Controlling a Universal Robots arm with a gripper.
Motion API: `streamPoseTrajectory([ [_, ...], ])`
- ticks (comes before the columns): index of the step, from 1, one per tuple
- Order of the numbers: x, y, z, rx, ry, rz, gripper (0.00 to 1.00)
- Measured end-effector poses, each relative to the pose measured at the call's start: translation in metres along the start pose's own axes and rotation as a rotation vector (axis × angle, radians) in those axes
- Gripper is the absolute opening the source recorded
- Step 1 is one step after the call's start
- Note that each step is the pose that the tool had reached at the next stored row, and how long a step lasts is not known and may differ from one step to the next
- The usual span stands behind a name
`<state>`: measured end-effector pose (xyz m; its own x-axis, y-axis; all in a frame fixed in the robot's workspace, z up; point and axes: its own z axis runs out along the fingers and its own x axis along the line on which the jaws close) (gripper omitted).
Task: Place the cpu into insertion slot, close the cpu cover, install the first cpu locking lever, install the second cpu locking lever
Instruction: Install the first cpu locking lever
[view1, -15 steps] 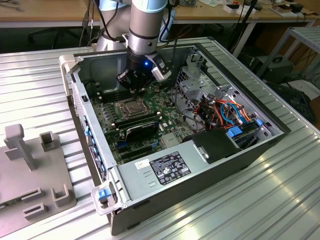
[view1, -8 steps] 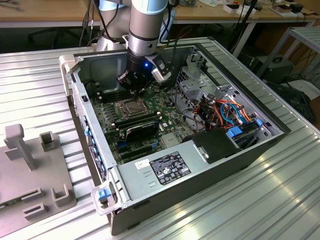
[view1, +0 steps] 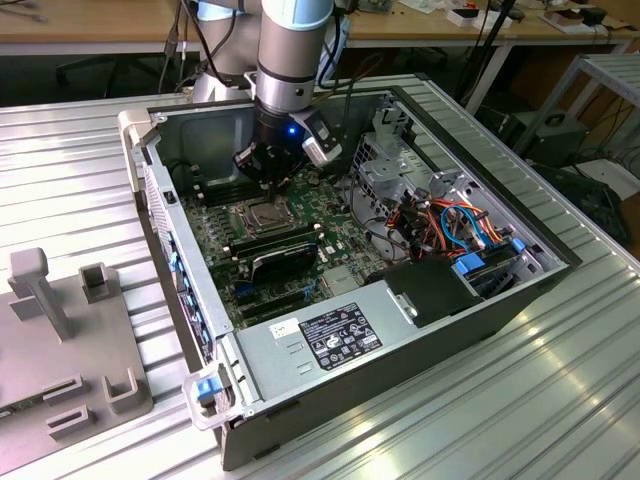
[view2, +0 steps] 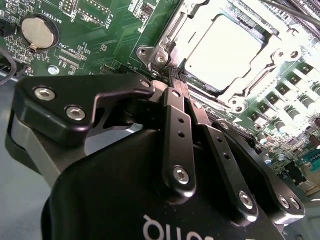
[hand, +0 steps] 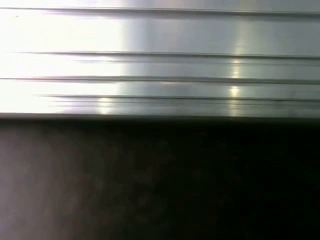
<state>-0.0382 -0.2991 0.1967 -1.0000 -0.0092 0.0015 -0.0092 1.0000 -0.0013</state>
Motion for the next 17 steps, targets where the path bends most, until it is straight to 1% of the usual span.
streamPoseTrajectory([
  [1,-0.0001,0.0001,0.0001,0.0007,0.0013,0.0,0.11],
  [2,0.0,-0.0001,-0.0001,-0.0003,0.002,0.0,0.11],
  [4,0.0005,-0.0008,-0.0013,-0.0085,0.0033,0.0,0.11],
  [5,0.0009,-0.0012,-0.0022,-0.0161,0.0038,0.0,0.11],
  [6,0.0012,-0.0016,-0.0029,-0.0223,0.0028,0.0,0.11],
  [7,0.0014,-0.0017,-0.0044,-0.0296,0.0013,0.0,0.11],
  [8,0.0003,0.0002,-0.0054,-0.0384,-0.0024,0.0,0.11],
  [9,-0.0002,0.0006,-0.0079,-0.0413,-0.0037,0.0,0.11],
  [11,0.0,0.0003,-0.0132,-0.0399,-0.0025,0.0,0.11],
  [17,0.0,0.0003,-0.0244,-0.0399,-0.0024,0.0,0.11],
])
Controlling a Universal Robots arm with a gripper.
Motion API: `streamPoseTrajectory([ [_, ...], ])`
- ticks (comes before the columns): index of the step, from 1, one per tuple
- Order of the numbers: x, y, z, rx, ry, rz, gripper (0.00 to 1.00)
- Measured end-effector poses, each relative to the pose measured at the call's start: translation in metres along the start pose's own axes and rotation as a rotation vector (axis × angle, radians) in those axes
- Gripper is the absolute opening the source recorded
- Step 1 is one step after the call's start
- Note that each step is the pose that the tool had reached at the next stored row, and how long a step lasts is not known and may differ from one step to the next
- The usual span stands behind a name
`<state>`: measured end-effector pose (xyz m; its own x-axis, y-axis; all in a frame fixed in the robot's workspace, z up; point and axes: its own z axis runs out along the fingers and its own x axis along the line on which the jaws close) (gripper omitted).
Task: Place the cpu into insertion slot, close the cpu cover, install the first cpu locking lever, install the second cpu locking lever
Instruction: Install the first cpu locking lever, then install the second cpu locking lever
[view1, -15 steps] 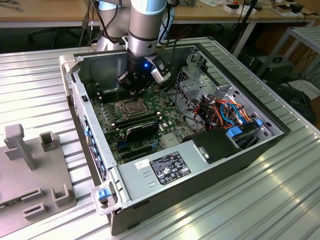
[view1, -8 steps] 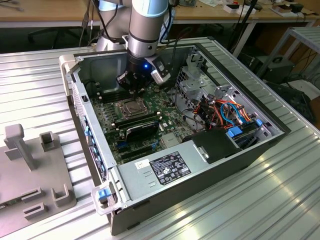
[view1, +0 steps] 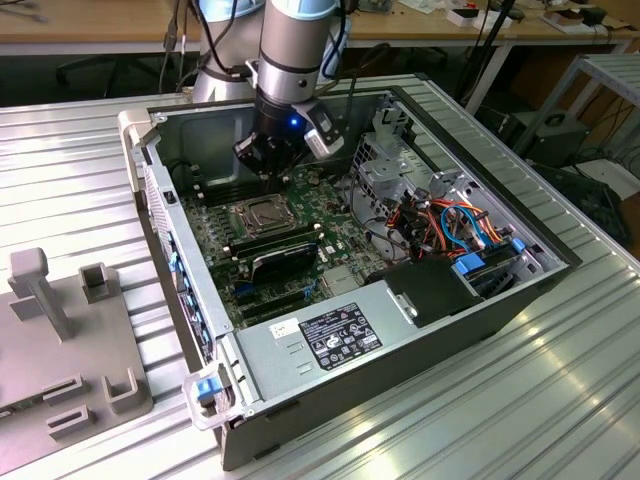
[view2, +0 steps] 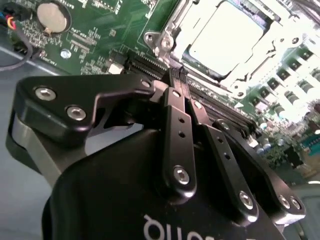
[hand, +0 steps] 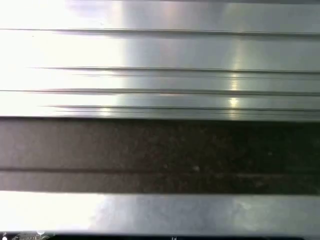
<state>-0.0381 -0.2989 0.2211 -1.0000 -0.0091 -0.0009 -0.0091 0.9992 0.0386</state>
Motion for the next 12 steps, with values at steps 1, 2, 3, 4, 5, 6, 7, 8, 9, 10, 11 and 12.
streamPoseTrajectory([
  [1,0.0,0.0,-0.0017,0.0,0.0,0.0,0.11],
  [2,0.0,0.0,-0.0027,0.0002,0.0001,0.0,0.11],
  [3,0.0,-0.0001,-0.003,0.0,0.0,0.0,0.11],
  [4,-0.0001,-0.0004,-0.0031,-0.0001,0.0,0.0,0.11],
  [5,0.0,-0.0007,-0.0031,0.0,0.0,0.0,0.11],
  [6,0.0,-0.0009,-0.0031,-0.0001,0.0,0.0,0.11],
  [7,0.0,-0.0009,-0.0031,0.0001,0.0001,0.0,0.11],
  [8,0.0,-0.0009,-0.0031,0.0001,0.0001,0.0,0.11],
  [9,0.0,-0.0028,-0.0032,0.0001,0.0,0.0,0.11],
  [10,0.0,-0.0044,-0.0033,0.0,0.0,0.0,0.11],
  [11,0.0,-0.0044,-0.0033,0.0001,0.0001,0.0,0.11],
  [12,0.0,-0.0045,-0.0033,0.0001,0.0,0.0,0.11],
])
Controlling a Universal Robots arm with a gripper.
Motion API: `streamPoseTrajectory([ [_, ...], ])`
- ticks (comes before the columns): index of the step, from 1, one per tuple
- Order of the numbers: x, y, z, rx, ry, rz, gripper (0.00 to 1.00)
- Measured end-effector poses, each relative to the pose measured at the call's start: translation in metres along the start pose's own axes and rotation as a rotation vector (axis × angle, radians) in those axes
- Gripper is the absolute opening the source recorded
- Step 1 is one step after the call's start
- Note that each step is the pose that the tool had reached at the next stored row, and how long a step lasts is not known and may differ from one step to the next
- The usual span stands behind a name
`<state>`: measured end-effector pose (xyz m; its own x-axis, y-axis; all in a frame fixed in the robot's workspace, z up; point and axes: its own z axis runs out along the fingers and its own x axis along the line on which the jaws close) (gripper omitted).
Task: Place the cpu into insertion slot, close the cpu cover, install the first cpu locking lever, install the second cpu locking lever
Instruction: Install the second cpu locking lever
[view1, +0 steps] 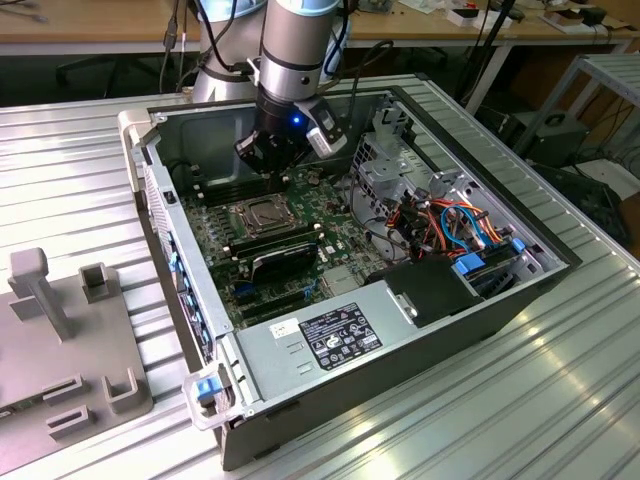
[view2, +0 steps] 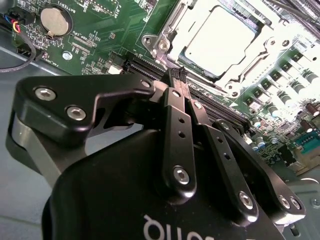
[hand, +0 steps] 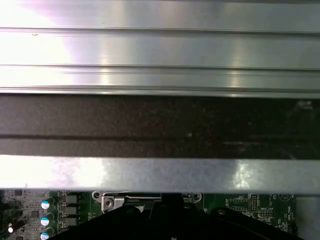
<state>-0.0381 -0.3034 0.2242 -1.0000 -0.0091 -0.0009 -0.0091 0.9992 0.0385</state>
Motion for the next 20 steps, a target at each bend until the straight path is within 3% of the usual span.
streamPoseTrajectory([
  [11,0.0,-0.0013,-0.0001,-0.0001,0.0,0.0,0.11],
  [20,0.0001,-0.0071,-0.0003,0.0001,0.0,0.0,0.11],
])
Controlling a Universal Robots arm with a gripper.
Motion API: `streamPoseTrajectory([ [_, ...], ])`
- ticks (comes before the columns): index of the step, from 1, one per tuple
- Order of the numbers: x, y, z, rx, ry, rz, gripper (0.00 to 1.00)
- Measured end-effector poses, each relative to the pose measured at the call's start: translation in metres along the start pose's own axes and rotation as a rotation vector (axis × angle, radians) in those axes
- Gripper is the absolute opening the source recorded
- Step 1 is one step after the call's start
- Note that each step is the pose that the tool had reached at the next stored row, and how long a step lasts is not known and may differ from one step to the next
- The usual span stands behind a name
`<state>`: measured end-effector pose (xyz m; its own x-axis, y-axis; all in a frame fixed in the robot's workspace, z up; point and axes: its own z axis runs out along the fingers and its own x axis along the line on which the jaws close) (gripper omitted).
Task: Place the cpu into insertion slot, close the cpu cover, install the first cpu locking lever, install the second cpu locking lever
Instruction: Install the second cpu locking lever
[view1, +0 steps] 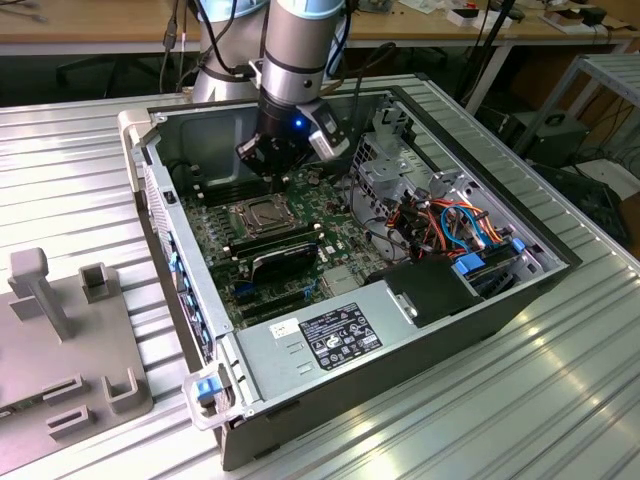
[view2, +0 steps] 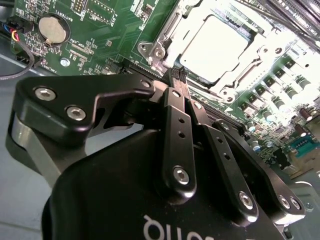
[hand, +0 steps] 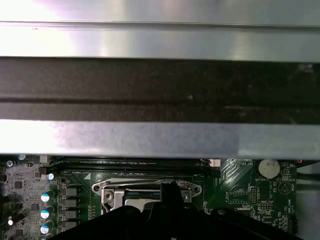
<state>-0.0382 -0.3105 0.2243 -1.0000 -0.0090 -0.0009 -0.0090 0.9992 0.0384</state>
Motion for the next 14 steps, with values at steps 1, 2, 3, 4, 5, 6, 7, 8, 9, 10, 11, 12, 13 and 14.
streamPoseTrajectory([
  [1,0.0,-0.0002,-0.0006,0.0004,0.0002,0.0,0.11],
  [2,0.0,-0.0002,-0.001,0.0008,0.0001,0.0,0.11],
  [3,-0.0001,-0.0002,-0.0011,0.0009,-0.0001,0.0,0.11],
  [4,-0.0001,-0.0002,-0.0016,0.0018,0.0001,0.0,0.11],
  [5,-0.0001,-0.0002,-0.0035,0.0024,0.0001,0.0,0.11],
  [6,-0.0001,-0.0003,-0.0052,0.0045,0.0001,0.0,0.11],
  [7,0.0,-0.0003,-0.0052,0.0047,0.0001,0.0,0.11],
  [8,0.0,-0.0033,-0.0053,0.0047,0.0001,0.0,0.11],
  [9,0.0001,-0.0133,-0.0056,0.0047,0.0,0.0,0.11],
  [10,-0.0033,-0.0154,-0.0057,0.0048,0.0,0.0,0.11],
  [11,-0.0043,-0.0155,-0.0057,0.0049,0.0001,0.0,0.11],
  [12,-0.0048,-0.0156,-0.0057,0.005,0.0001,0.0,0.11],
  [13,-0.0053,-0.0156,-0.0057,0.005,0.0001,0.0,0.11],
  [14,-0.0057,-0.0156,-0.0057,0.005,0.0001,0.0,0.11],
])
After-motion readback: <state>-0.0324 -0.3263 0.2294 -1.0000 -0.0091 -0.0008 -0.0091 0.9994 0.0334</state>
